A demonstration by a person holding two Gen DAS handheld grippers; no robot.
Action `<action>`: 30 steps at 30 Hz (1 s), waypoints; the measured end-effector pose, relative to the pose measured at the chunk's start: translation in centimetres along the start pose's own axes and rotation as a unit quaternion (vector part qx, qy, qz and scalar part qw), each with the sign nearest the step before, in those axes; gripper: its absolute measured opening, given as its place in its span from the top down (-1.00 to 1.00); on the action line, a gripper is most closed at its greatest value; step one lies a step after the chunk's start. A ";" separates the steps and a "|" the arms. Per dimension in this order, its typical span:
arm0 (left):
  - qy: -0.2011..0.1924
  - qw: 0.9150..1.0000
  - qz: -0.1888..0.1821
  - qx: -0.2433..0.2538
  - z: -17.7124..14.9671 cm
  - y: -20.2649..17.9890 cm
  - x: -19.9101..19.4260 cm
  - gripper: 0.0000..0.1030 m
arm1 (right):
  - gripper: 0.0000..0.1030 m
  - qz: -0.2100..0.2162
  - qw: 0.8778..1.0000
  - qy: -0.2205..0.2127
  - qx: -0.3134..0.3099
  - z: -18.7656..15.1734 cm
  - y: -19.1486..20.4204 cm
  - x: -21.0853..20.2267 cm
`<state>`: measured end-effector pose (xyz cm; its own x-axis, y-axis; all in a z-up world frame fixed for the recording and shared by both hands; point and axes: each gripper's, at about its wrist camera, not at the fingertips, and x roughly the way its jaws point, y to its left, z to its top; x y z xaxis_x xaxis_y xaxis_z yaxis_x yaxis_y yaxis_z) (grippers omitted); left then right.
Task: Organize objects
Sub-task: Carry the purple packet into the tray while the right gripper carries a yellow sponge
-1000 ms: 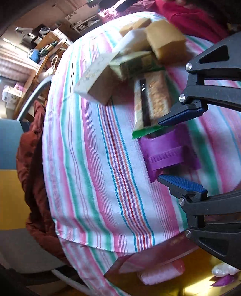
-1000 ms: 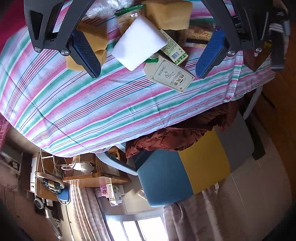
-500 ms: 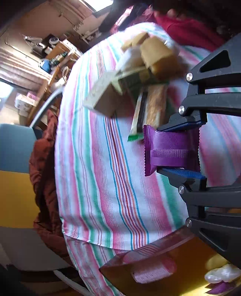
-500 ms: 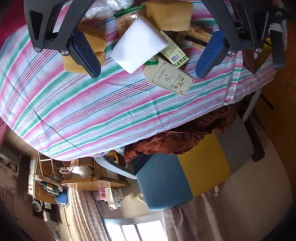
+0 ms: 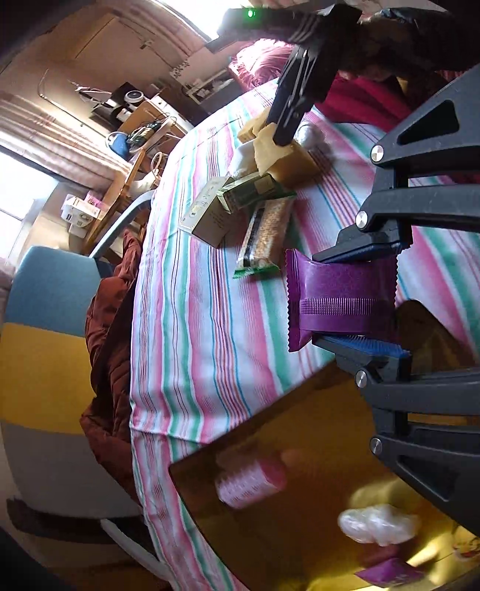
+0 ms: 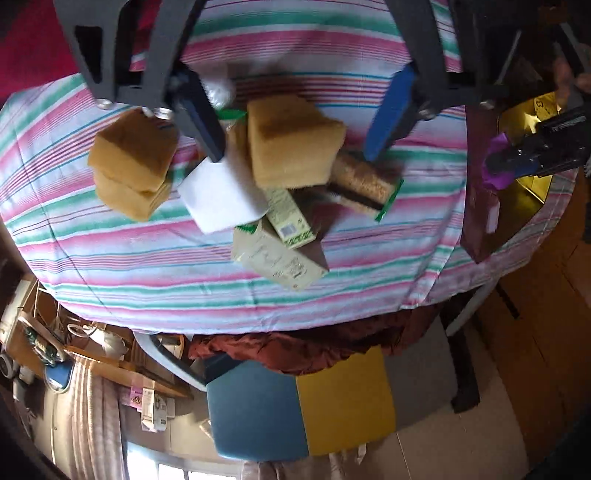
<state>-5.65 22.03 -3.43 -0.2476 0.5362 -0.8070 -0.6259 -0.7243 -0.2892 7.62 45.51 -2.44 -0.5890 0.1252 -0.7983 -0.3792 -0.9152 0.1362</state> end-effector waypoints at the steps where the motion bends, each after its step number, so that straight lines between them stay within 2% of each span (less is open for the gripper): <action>1: -0.001 1.000 -0.001 -0.004 -0.3 0.3 -0.4 0.32 | -0.33 -0.003 1.000 0.005 -0.003 -0.2 0.2 0.3; 6: -0.012 1.000 -0.002 -0.029 -1.8 1.8 -1.9 0.31 | -0.33 -0.012 0.999 0.036 -0.011 -0.5 0.1 2.4; 8: -0.021 0.999 0.000 -0.042 -2.4 2.7 -3.0 0.31 | -0.18 -0.031 0.998 0.054 -0.022 -0.8 0.4 3.5; 10: -0.031 0.998 0.005 -0.060 -3.0 4.0 -4.3 0.31 | 0.00 -0.056 0.997 0.049 -0.035 -0.9 0.7 3.7; 14: -0.054 0.994 0.027 -0.095 -4.3 7.1 -7.0 0.32 | 0.04 -0.053 0.998 0.026 -0.023 -0.7 0.4 1.8; 22: -0.094 0.980 0.075 -0.157 -6.3 12.7 -11.1 0.32 | 0.04 0.009 0.999 -0.013 -0.049 -0.8 4.4 -2.4; 26: -0.107 0.976 0.083 -0.170 -6.9 14.0 -12.2 0.32 | 0.04 0.053 0.994 -0.029 -0.090 -0.4 8.9 -3.6; 30: -0.111 0.975 0.081 -0.173 -6.8 14.8 -12.3 0.32 | 0.04 0.108 0.985 -0.022 -0.133 -0.6 13.7 -3.7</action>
<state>-6.86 1.81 -1.28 -0.5004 0.4558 -0.7361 -0.2875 -0.8895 -0.3553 5.02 32.27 2.00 -0.6687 -0.0723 -0.7400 -0.0444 -0.9896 0.1368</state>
